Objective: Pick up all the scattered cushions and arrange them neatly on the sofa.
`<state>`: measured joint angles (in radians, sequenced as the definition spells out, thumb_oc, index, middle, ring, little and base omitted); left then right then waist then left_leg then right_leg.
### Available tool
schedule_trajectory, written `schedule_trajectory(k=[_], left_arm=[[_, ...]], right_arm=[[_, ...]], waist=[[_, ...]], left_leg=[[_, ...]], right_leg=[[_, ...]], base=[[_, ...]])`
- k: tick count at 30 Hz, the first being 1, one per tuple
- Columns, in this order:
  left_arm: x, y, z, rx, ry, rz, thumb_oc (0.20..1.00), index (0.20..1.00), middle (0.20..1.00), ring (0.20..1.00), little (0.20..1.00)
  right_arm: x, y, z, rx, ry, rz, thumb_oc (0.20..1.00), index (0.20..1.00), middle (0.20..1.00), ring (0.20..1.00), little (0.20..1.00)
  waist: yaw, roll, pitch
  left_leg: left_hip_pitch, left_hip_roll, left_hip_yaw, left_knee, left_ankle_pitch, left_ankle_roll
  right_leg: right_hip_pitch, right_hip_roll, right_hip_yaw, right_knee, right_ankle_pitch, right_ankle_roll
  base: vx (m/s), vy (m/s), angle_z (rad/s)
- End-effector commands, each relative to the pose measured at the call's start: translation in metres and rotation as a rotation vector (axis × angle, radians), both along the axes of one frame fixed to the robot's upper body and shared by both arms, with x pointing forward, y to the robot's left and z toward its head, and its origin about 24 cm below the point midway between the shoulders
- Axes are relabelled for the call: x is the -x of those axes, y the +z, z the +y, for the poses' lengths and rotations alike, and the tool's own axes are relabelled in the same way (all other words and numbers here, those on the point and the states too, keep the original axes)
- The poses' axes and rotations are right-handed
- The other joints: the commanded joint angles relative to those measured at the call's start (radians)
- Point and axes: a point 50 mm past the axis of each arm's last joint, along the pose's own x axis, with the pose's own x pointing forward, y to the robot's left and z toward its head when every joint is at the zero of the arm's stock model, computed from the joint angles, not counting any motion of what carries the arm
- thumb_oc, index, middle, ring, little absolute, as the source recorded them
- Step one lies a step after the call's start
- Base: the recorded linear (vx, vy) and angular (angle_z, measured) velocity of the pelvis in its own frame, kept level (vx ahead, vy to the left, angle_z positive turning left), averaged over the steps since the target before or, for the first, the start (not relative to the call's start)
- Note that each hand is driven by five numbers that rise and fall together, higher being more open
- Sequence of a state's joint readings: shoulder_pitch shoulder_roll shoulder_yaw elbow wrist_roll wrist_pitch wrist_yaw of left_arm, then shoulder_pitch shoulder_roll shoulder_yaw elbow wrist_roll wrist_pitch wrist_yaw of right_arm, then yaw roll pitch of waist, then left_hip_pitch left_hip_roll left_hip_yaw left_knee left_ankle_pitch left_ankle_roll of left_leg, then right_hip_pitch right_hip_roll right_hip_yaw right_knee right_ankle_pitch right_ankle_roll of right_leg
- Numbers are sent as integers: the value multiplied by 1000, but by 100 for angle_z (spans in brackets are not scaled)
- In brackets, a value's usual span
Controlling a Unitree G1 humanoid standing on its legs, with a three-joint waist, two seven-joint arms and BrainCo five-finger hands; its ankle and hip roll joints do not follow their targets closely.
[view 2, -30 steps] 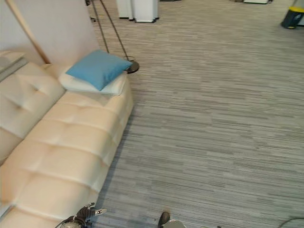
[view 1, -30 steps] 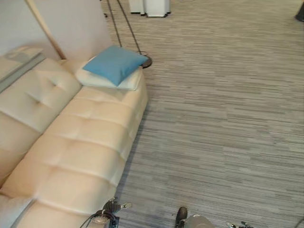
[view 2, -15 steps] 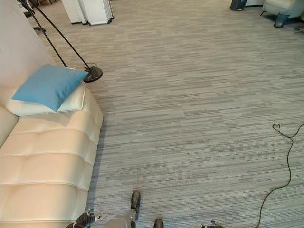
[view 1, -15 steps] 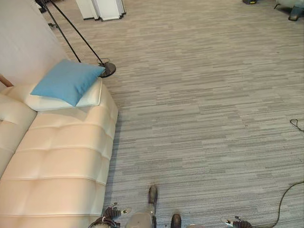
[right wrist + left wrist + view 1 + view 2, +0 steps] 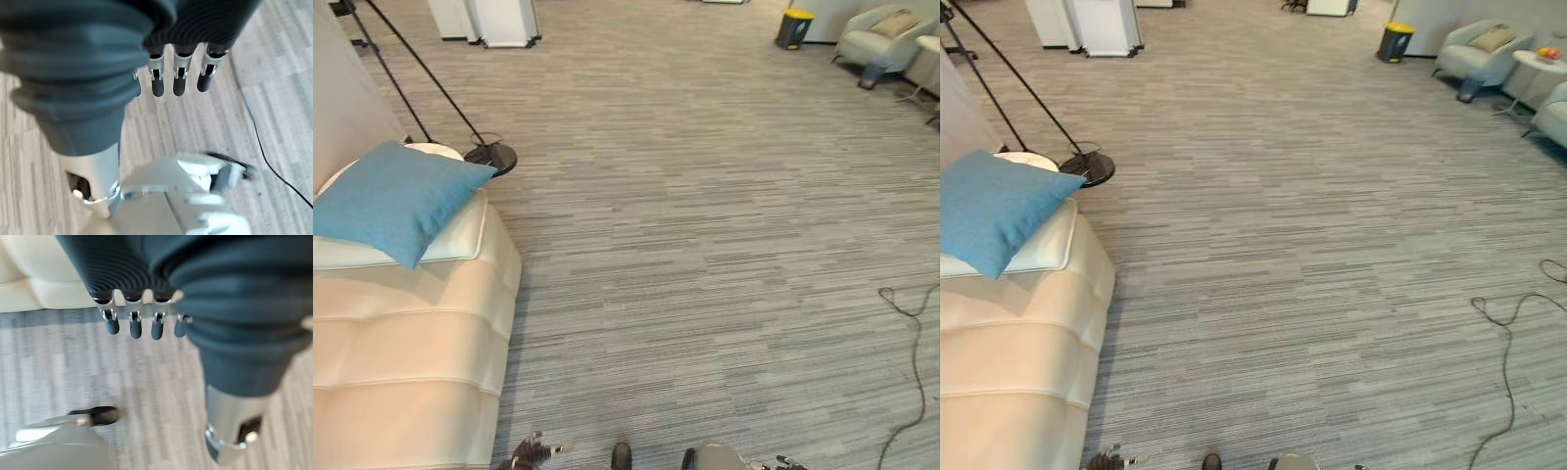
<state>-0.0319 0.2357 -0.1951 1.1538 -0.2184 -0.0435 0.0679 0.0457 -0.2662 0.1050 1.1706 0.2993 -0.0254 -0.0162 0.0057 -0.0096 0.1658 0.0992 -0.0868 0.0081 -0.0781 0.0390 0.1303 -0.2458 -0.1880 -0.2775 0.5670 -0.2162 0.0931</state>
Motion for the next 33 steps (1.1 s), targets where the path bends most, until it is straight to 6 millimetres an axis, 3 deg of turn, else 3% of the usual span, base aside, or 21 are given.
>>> schedule_trajectory(k=[1,3,5,7,8,9,12,13,14,17,18,19,21,22,23,25,26,29,31,33], left_arm=[[-6,3,5,-2,40,-33,1000,1000,1000,1000,1000],[-10,5,9,-11,54,-46,1000,1000,1000,1000,1000],[-12,7,12,-17,66,-61,1000,1000,1000,1000,1000],[-2,4,14,-19,91,-42,1000,1000,1000,1000,1000],[-1,3,13,-9,95,-39,1000,1000,1000,1000,1000],[5,1,11,-2,112,-22,1000,1000,1000,1000,1000],[14,-3,8,20,146,2,1000,1000,1000,1000,1000],[14,-3,8,20,146,2,1000,1000,1000,1000,1000],[9,-1,6,27,151,-16,1000,1000,1000,1000,1000],[4,0,7,28,158,-30,1000,1000,1000,1000,1000],[1,1,5,31,150,-36,1000,1000,1000,1000,1000],[1,1,5,31,150,-36,1000,1000,1000,1000,1000],[3,0,3,31,141,-31,1000,1000,1000,1000,1000],[6,-1,3,31,141,-24,1000,1000,1000,1000,1000],[9,-2,3,29,138,-15,1000,1000,1000,1000,1000],[10,-2,2,29,129,-10,1000,1000,1000,1000,1000],[16,-4,2,23,109,17,1000,1000,1000,1000,1000],[23,-6,5,19,120,41,1000,1000,1000,1000,1000],[34,-8,8,20,157,71,1000,1000,1000,1000,1000],[43,-10,11,17,161,113,1000,1000,1000,1000,1000]], right_arm=[[-14,3,-1,4,-10,-45,1000,1000,1000,1000,1000],[-10,2,0,4,-17,-32,1000,1000,1000,1000,1000],[-5,1,-2,10,-12,-4,1000,1000,1000,1000,1000],[0,0,-4,12,-10,6,1000,1000,1000,1000,1000],[0,1,-6,16,-9,10,1000,1000,1000,1000,1000],[0,1,-7,21,-8,10,1000,1000,1000,1000,1000],[2,1,-8,18,-23,3,1000,1000,1000,1000,1000],[2,1,-8,17,-23,3,1000,1000,1000,1000,1000],[-5,3,-9,18,-38,-28,1000,1000,1000,1000,1000],[-10,4,-11,24,-35,-28,1000,1000,1000,1000,1000],[-14,5,-11,27,-33,-38,1000,1000,1000,1000,1000],[-14,5,-11,27,-33,-38,1000,1000,1000,1000,1000],[-16,6,-11,25,-35,-45,1000,1000,1000,1000,1000],[-18,7,-12,29,-31,-54,1000,1000,1000,1000,1000],[-19,7,-11,30,-17,-55,1000,1000,1000,1000,1000],[-19,7,-12,34,-8,-51,1000,1000,1000,1000,1000],[-18,7,-10,44,16,-46,1000,1000,1000,1000,1000],[-20,7,-10,43,24,-43,1000,1000,1000,1000,1000],[-19,5,-4,26,41,-39,1000,1000,1000,1000,1000],[-15,2,4,0,46,-25,1000,1000,1000,1000,1000]], waist=[[5,2,35],[1,-7,30],[-2,-7,14],[-7,-1,-6],[-4,2,-14],[-1,5,-24],[8,12,-23],[7,11,-25],[18,5,1],[31,-4,20],[43,-14,24],[43,-14,24],[43,-22,15],[41,-25,6],[39,-13,-2],[45,-12,-1],[28,-1,-12],[35,-10,-22],[40,-17,-44],[56,-51,-68]], left_leg=[[39,23,43,26,-127,-70],[72,23,32,30,-151,-86],[104,30,19,53,-178,-106],[130,44,-8,130,-172,-122],[125,52,-9,163,-162,-131],[114,64,-22,233,-129,-145],[-1,101,-25,553,52,-208],[-5,100,-26,555,52,-208],[-95,114,-5,729,88,-214],[-152,138,47,778,46,-189],[-233,117,83,720,-10,-181],[-232,117,83,720,-10,-181],[-252,94,119,572,-47,-170],[-239,80,140,426,-59,-159],[-226,73,163,199,-15,-170],[-192,69,163,147,-15,-169],[-231,88,242,-9,55,-195],[-241,95,263,-9,70,-197],[-225,89,256,-9,79,-179],[-182,42,236,-9,41,-126]], right_leg=[[110,97,30,-463,248,36],[82,121,80,-654,300,62],[43,113,80,-654,311,80],[94,122,90,-654,354,57],[108,122,85,-654,349,48],[128,133,81,-639,340,30],[214,154,48,-625,288,-19],[212,153,47,-626,288,-19],[273,165,30,-623,248,-54],[309,166,20,-622,212,-71],[350,152,0,-634,197,-70],[350,152,0,-634,197,-70],[370,145,-14,-648,184,-60],[378,141,-24,-654,176,-52],[394,154,-40,-654,161,-41],[420,155,-38,-654,147,-34],[442,178,-81,-654,125,-39],[474,175,-87,-651,114,-31],[503,166,-99,-629,85,-17],[466,92,-103,-415,115,28]], base=[[410,-145,-5],[394,-145,0],[674,-236,24],[812,-297,60],[639,-278,43],[564,-283,45],[457,-270,30],[403,-311,11],[372,-303,23],[344,-233,13],[234,-100,13],[348,-125,30],[292,-38,27],[421,3,19],[418,18,38],[402,28,76],[530,65,51],[503,107,34],[557,203,29],[530,256,28]])
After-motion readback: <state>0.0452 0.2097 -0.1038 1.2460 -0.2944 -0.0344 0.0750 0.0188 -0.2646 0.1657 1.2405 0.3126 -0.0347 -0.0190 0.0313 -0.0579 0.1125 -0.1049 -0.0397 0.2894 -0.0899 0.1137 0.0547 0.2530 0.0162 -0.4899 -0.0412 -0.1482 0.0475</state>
